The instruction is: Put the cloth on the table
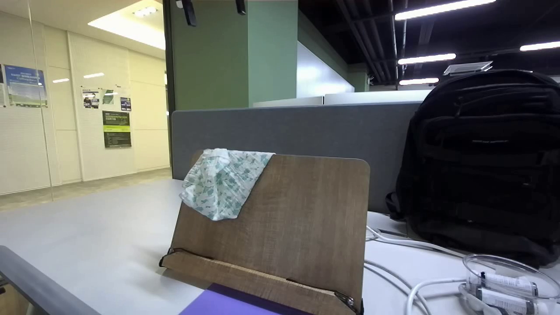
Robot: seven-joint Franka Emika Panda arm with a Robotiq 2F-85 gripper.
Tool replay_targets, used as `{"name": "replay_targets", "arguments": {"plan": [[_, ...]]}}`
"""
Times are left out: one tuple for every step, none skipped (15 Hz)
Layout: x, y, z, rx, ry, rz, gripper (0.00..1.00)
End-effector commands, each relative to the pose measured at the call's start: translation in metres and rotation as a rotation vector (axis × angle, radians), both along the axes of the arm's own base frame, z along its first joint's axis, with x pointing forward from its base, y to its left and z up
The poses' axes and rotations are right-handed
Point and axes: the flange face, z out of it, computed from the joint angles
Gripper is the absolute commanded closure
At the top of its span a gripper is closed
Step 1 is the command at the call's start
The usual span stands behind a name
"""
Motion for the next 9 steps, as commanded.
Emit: {"name": "replay_targets", "arguments": {"plan": [[0.007, 0.006, -0.021, -0.009, 0.023, 0.017, 0.0], [0.009, 0.009, -0.03, -0.006, 0.038, 0.031, 0.0], [0.011, 0.012, -0.041, -0.011, 0.048, 0.041, 0.0], [0.013, 0.016, -0.053, -0.02, 0.057, 0.057, 0.0], [0.016, 0.019, -0.064, -0.022, 0.069, 0.07, 0.0], [0.018, 0.023, -0.077, -0.02, 0.081, 0.087, 0.0], [0.02, 0.026, -0.088, -0.022, 0.093, 0.103, 0.0], [0.022, 0.027, -0.1, -0.023, 0.106, 0.114, 0.0], [0.023, 0.027, -0.111, -0.019, 0.12, 0.125, 0.0]]}}
